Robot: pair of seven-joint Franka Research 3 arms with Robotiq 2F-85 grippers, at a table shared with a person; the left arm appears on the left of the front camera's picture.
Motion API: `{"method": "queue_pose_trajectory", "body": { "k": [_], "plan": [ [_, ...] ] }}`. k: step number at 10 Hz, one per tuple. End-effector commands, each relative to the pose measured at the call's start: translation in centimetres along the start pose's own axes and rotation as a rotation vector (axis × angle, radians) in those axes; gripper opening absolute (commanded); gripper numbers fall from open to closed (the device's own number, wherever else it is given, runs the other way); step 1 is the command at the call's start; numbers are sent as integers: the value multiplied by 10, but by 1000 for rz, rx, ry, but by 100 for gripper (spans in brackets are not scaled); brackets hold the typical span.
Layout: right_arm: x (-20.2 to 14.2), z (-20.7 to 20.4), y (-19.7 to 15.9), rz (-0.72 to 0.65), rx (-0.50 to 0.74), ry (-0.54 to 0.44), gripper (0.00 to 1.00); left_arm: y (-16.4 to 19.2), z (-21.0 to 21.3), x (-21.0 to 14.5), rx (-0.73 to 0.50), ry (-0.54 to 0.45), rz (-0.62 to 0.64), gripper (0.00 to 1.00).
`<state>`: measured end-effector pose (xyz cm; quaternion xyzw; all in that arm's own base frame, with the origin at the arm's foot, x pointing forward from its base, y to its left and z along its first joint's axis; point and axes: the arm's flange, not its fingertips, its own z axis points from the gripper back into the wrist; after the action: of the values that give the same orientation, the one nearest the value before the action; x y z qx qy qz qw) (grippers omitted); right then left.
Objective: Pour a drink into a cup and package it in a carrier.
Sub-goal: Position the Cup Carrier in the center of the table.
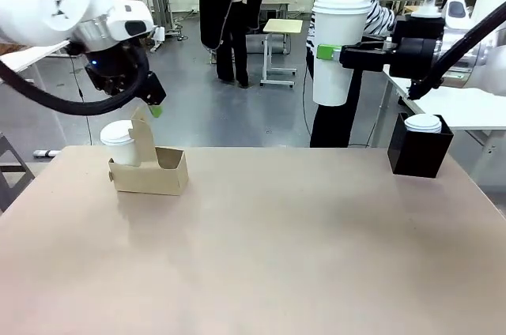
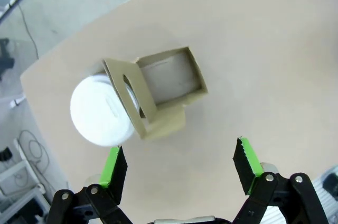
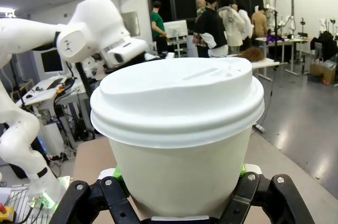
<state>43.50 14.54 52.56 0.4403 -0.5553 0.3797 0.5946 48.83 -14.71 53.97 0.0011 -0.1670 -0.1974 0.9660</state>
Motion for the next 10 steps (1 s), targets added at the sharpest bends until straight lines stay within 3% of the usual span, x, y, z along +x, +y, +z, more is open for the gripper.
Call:
{"method": "queue_pose_trajectory", "body": {
  "k": [1, 4, 5, 6, 10],
  "plan": [
    [4, -3, -1, 4, 8, -8, 80, 4, -10, 26, 36, 56, 66, 100],
    [4, -3, -1, 4, 8, -8, 80, 18, -29, 37, 59, 75, 120, 100],
    [4, -3, -1, 4, 8, -8, 80, 15, -22, 31, 35, 125, 79, 100],
    [4, -3, -1, 4, 8, -8, 80, 19, -35, 33, 22, 65, 90, 100],
    [4, -3, -1, 4, 8, -8, 80, 26, -43, 37, 3, 102, 115, 100]
  ]
}}
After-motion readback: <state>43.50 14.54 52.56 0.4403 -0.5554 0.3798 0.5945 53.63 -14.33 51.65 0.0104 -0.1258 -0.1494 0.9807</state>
